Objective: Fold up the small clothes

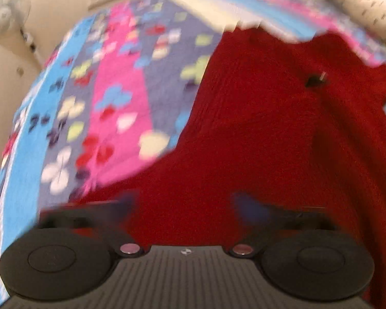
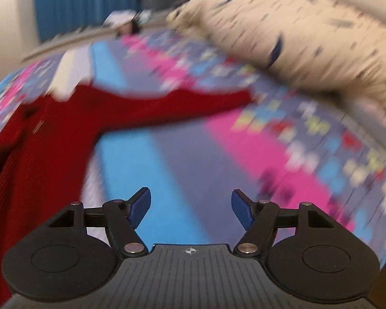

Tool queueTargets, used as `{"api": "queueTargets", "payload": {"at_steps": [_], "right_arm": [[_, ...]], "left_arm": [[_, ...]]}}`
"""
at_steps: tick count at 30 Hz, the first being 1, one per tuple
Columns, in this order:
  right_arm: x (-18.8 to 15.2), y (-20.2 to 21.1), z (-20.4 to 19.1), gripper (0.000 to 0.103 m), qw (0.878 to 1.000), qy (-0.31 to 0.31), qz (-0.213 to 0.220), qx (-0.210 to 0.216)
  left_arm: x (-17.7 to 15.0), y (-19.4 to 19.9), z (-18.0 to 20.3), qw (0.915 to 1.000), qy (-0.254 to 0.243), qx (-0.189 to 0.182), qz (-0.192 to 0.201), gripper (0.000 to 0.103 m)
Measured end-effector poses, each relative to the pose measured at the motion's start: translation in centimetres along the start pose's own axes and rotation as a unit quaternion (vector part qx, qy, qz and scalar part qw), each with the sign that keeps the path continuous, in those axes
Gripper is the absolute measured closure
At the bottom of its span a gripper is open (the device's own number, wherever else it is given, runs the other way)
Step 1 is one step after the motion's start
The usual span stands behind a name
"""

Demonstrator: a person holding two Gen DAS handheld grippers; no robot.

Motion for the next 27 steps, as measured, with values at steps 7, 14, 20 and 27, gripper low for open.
{"api": "queueTargets", "payload": {"at_steps": [7,14,20,27], "right_arm": [[1.0,2.8,-5.3,0.035,0.997,0.066,0.036,0.02],[2.0,3.8,-7.1,0.034,0.997,0.049,0.04,0.043],[1.2,4.7,-9.7,0.033,0.995,0.082,0.035,0.052],[0.5,5.5,-10.3,0.033,0.991,0.125,0.025,0.035]], "left_arm": [[4.7,2.8,-8.9,0.9902,0.084,0.09,0.065,0.103],[1.8,4.1,-17.6,0.9713,0.237,-0.018,-0.009,0.01],[-4.4,-2.3,-14.3,0.9347,0.334,-0.074,-0.097,0.004],[2.8,0.3,-15.8,0.9584,0.283,-0.039,0.007,0.087]]}}
Point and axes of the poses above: each gripper's, at about its wrist camera, not at the fingertips, and y roughly against the way its jaws point, z to its right, x to its top, the point moved 4 cm from there along -y, roughly the way its jaws point, and after that the axes turned 9 degrees about y, right-handed, at the moved point
